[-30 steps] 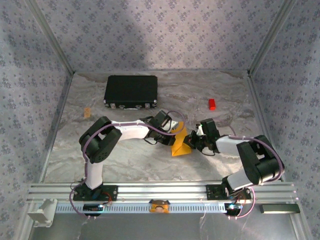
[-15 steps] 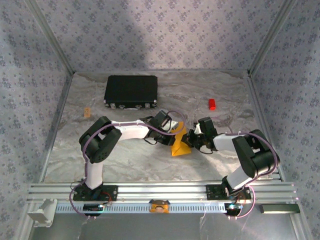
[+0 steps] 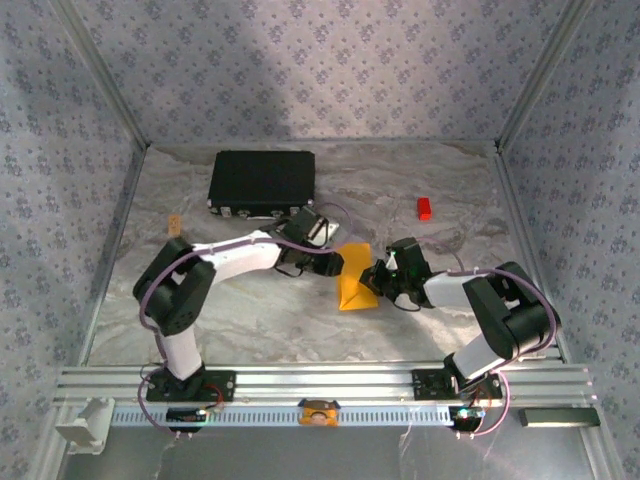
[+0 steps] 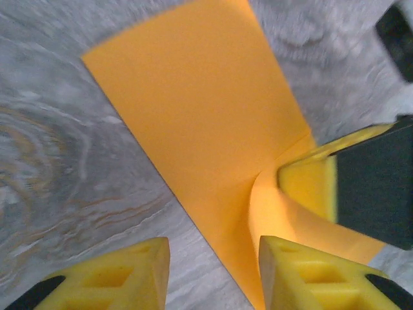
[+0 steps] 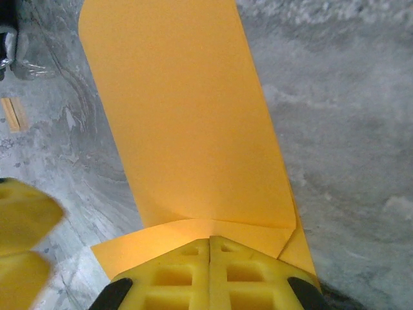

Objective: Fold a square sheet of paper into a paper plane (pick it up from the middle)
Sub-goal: Fold the triangle a second time at the center of the table.

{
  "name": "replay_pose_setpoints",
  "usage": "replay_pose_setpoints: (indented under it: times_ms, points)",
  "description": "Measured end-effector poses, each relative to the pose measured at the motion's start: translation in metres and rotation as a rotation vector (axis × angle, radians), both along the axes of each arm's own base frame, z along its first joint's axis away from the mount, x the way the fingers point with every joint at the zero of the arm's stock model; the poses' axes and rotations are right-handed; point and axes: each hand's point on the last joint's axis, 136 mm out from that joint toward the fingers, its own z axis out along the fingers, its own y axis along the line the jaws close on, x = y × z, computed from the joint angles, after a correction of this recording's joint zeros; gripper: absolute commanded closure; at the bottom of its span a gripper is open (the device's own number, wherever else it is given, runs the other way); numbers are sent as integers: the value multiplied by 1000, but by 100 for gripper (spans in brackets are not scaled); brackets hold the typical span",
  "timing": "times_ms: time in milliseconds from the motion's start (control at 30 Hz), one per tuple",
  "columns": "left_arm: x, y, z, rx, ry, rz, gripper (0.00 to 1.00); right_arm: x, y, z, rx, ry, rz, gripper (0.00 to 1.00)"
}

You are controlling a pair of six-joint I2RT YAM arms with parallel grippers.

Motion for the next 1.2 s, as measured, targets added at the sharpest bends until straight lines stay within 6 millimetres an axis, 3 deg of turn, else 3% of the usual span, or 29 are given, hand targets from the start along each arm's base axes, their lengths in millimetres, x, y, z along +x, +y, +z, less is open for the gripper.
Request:
replay_pose_setpoints:
  times_ms: [133,333,567,900,1200]
  points:
    - [-8,-4,22,-70,17,2,84,1,3,0,-6,-5,-12,99]
    - [-39,-26,19,-124,128,-85,97,2,3,0,-7,-5,-19,99]
    - [-68,-56,-6,-117,261,-174,98,2,2,0,-9,-6,-21,99]
    - [-70,-54,-33,-71,342,-130,98,2,2,0,-8,-7,-21,99]
    - [-71,-47,-41,-56,363,-111,98,2,2,0,-9,-6,-22,99]
